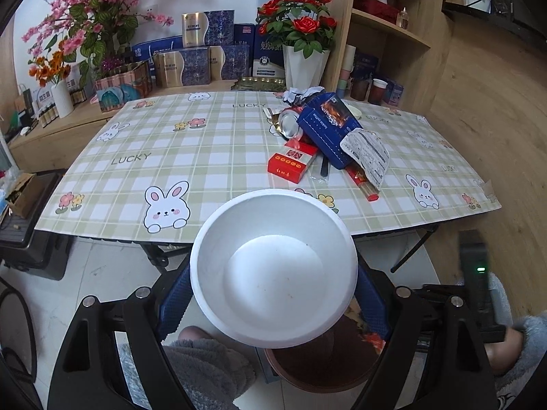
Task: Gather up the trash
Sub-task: 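Lower the paper bag into the brown bin and open the right tool, then lower the white cup into the brown bin and open the left tool, then move the right tool back over the table toward the leaflet, then grasp the white instruction leaflet with the right tool, then grasp the blue coffee box with the left tool, then lower the blue box into the bin and open the left tool while the right tool holds the leaflet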
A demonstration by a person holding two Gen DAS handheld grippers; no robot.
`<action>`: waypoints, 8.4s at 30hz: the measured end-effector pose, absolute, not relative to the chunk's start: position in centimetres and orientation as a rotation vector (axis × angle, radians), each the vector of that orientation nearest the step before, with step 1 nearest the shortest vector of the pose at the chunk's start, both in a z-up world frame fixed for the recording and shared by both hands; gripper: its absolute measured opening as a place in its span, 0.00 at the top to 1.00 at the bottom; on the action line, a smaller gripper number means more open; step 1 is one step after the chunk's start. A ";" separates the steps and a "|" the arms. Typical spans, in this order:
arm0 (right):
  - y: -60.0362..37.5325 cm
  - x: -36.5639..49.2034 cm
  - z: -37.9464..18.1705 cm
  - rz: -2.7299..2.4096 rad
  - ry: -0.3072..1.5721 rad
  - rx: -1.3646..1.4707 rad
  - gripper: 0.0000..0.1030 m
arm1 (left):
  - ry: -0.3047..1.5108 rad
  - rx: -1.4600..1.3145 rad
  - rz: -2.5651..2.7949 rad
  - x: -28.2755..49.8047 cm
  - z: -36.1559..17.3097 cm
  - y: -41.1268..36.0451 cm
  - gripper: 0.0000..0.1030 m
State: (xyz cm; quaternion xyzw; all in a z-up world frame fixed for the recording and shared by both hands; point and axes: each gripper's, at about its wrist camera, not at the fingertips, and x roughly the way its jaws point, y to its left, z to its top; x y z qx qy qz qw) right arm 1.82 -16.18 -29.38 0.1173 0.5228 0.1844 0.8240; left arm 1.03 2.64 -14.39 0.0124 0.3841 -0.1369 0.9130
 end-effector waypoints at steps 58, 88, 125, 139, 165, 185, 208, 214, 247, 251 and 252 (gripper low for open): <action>-25.4 -0.1 -24.8 0.138 0.722 0.231 0.06 | 1.043 0.184 -0.390 3.5 -24.7 -4.8 0.20; -29.1 1.3 -27.5 0.023 0.787 0.430 0.06 | 1.155 0.247 -0.511 6.4 -32.3 -11.9 0.07; -27.6 9.7 -20.4 0.005 0.770 0.270 0.06 | 0.701 -0.080 -0.173 10.0 -17.9 2.6 0.06; -29.5 24.8 -21.2 -0.189 0.925 0.630 0.05 | 0.698 -0.137 -0.167 12.4 -18.8 4.4 0.06; -30.0 23.3 -21.6 -0.029 0.970 0.604 0.54 | 0.762 -0.171 -0.251 14.8 -19.5 3.0 0.07; -41.2 16.1 -19.2 0.028 0.791 0.765 0.95 | 0.790 -0.098 -0.447 20.3 -14.6 -5.5 0.18; -44.9 14.2 -22.2 0.002 0.723 0.902 0.95 | 1.009 0.035 -0.560 35.4 -16.5 -11.4 0.48; -45.3 14.5 -22.9 -0.009 0.739 0.906 0.95 | 1.145 -0.060 -0.638 37.9 -18.6 -11.7 0.57; -40.3 9.5 -17.2 0.085 0.654 0.888 0.95 | 0.881 -0.094 -0.640 22.3 -5.9 -6.0 0.85; -38.8 8.0 -16.7 0.107 0.656 0.880 0.95 | 0.875 -0.085 -0.644 18.9 -5.3 -4.1 0.85; -38.3 7.6 -16.6 0.113 0.657 0.878 0.95 | 0.876 -0.085 -0.643 18.1 -5.3 -3.7 0.85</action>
